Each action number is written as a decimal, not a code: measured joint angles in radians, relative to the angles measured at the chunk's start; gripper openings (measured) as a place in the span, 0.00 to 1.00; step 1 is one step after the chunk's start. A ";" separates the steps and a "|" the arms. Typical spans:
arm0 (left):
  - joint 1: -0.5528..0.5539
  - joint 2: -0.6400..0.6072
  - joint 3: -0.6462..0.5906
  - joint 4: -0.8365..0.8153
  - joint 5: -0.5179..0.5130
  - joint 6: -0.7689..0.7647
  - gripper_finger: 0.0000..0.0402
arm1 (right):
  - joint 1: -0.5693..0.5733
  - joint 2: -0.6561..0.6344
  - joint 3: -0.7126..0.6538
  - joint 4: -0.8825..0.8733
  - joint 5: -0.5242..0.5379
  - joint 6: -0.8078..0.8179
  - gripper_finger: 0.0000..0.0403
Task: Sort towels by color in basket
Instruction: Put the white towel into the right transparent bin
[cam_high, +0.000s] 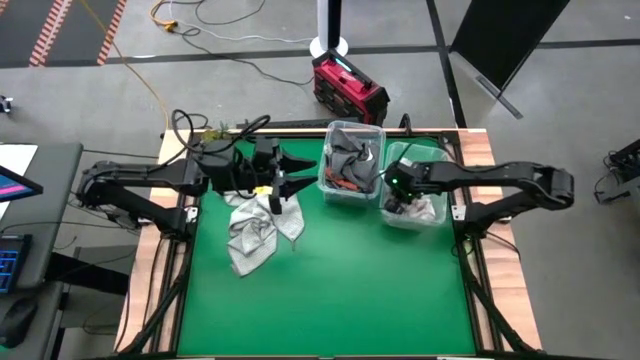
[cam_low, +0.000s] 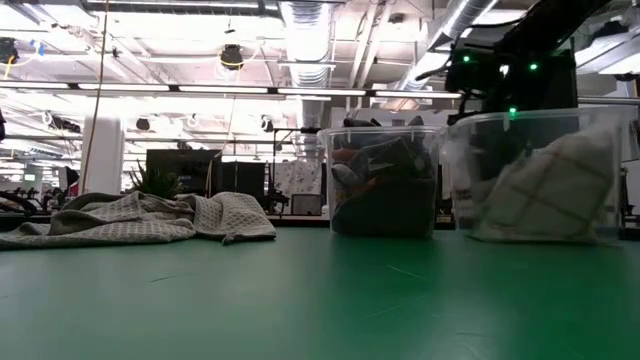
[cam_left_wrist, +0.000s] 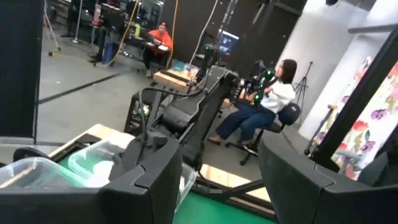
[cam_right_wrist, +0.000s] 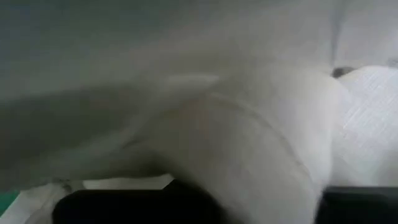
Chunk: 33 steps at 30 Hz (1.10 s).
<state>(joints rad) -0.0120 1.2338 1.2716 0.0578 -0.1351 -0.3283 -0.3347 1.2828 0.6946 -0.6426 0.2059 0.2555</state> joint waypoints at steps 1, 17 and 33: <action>0.000 -0.010 0.000 -0.012 0.000 -0.011 0.50 | -0.008 0.011 0.000 0.001 -0.014 0.001 0.11; -0.057 -0.098 0.000 -0.261 -0.046 -0.167 0.50 | -0.113 0.005 -0.004 0.013 -0.170 -0.023 0.59; -0.041 -0.098 0.000 -0.380 -0.057 -0.156 0.50 | -0.131 -0.183 0.325 -0.482 -0.135 0.017 0.71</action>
<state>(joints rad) -0.0535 1.1358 1.2720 -0.3222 -0.1917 -0.4839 -0.4656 1.1002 1.0195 -1.1241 0.0708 0.2726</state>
